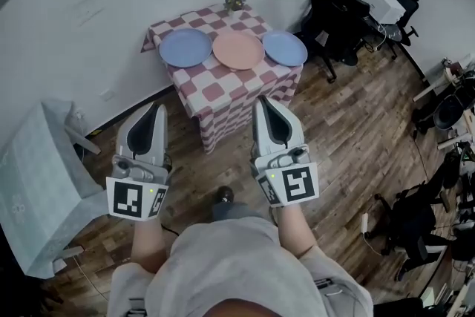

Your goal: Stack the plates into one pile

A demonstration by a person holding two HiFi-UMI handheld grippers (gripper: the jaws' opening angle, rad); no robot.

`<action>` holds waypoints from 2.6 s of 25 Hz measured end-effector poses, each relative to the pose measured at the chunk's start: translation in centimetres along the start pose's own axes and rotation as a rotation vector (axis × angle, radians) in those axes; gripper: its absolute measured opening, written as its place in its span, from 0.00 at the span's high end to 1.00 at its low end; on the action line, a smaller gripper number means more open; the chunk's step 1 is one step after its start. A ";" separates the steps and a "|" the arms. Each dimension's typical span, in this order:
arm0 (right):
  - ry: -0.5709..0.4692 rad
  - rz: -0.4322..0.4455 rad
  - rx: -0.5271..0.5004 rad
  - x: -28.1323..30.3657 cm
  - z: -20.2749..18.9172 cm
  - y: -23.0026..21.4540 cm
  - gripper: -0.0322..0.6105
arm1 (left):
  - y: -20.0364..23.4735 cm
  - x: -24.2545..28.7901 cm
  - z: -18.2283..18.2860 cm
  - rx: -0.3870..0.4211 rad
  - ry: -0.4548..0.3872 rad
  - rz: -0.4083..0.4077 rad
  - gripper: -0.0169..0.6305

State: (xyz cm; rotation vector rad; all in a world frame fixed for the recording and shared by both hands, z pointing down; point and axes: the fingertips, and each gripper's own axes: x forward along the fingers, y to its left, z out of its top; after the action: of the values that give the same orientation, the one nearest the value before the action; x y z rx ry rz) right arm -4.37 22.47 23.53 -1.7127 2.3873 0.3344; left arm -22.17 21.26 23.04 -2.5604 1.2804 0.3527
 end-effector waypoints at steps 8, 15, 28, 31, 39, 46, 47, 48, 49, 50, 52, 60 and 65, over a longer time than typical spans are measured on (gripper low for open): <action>0.035 0.059 0.014 7.1 -2.9 -3.9 0.95 | 3.1 6.5 -2.3 0.001 -0.016 0.075 0.97; 0.046 0.083 0.036 10.6 -5.0 -5.4 0.95 | 4.6 8.9 -4.4 -0.015 0.021 0.102 0.97; 0.115 0.045 0.024 20.6 -9.7 -7.3 0.95 | 12.5 16.1 -8.6 -0.039 0.029 0.087 0.97; 0.115 0.016 0.027 23.9 -10.2 -7.7 0.95 | 14.9 18.5 -9.1 -0.031 0.029 0.052 0.97; 0.154 -0.071 0.053 30.9 -12.7 -8.0 0.95 | 21.8 22.9 -11.5 -0.055 0.060 -0.003 0.97; 0.312 -0.138 0.125 34.5 -19.1 -7.7 0.95 | 25.9 25.1 -18.7 -0.138 0.226 -0.055 0.97; 0.349 -0.146 0.142 34.8 -20.5 -7.7 0.95 | 26.4 25.3 -20.2 -0.157 0.263 -0.061 0.97; 0.388 -0.153 0.162 34.9 -21.8 -7.7 0.95 | 26.8 25.5 -21.9 -0.176 0.302 -0.067 0.97; 0.428 -0.162 0.184 35.0 -23.2 -7.8 0.95 | 27.1 25.7 -23.5 -0.195 0.342 -0.073 0.97; 0.468 -0.170 0.207 35.0 -24.6 -7.8 0.95 | 27.4 25.8 -25.2 -0.212 0.382 -0.076 0.97; 0.547 -0.184 0.256 35.0 -27.3 -7.9 0.95 | 27.9 25.9 -28.5 -0.248 0.459 -0.075 0.97; 0.797 -0.291 0.452 33.5 -38.2 -8.4 0.89 | 29.5 25.4 -40.8 -0.338 0.745 -0.088 0.91; 0.909 -0.386 0.572 31.4 -44.1 -8.7 0.83 | 30.2 24.3 -47.8 -0.384 0.901 -0.085 0.85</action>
State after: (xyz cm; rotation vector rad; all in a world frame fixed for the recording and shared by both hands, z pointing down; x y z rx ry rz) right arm -6.92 -21.35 56.41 -2.1892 2.1416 -1.2955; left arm -27.59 -30.18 56.30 -3.2372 1.4327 -0.7362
